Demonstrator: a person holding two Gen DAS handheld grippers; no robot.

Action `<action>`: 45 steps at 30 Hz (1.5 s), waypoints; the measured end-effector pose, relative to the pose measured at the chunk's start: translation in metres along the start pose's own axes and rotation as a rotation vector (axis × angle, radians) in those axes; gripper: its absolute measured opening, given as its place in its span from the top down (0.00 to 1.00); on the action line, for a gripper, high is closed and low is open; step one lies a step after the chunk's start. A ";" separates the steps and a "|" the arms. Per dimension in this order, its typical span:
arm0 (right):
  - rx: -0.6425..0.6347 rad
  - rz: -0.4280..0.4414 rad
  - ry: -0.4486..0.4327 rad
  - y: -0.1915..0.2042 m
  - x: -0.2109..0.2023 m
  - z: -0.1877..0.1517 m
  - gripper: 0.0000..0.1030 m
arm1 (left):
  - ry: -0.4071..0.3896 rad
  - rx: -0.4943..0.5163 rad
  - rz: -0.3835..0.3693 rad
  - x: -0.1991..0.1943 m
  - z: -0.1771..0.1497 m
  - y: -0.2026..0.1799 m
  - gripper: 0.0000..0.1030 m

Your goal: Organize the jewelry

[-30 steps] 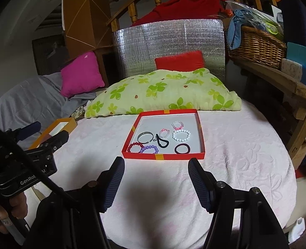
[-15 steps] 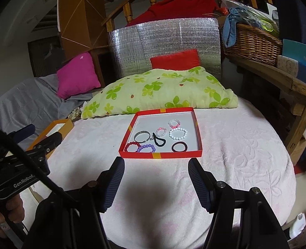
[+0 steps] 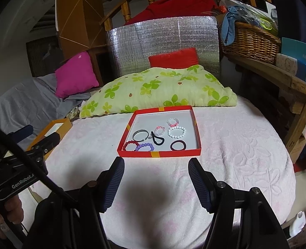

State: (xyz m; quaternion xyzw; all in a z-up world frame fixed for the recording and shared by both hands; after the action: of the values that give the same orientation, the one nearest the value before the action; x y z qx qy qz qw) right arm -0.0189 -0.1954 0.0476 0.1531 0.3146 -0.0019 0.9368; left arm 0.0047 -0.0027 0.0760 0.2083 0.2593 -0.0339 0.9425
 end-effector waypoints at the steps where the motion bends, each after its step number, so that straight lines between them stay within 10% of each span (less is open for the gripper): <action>1: 0.001 0.000 0.002 0.000 0.000 0.000 0.34 | 0.000 0.000 0.000 0.000 0.000 0.000 0.21; 45: 0.015 -0.047 0.007 0.002 0.009 0.013 0.34 | 0.011 -0.029 -0.002 0.006 -0.005 0.012 0.21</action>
State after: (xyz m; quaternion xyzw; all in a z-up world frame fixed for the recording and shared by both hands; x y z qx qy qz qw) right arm -0.0037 -0.1961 0.0528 0.1528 0.3212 -0.0259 0.9342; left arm 0.0096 0.0107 0.0732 0.1945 0.2651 -0.0301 0.9439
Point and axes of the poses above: each gripper's, at about its wrist camera, not at the fingertips, and x roughly the way its jaws point, y to its left, z to its top, the point moved 7 cm from there along x, roughly the way its jaws point, and after that the axes turned 12 degrees about x, right-handed, at the moved point
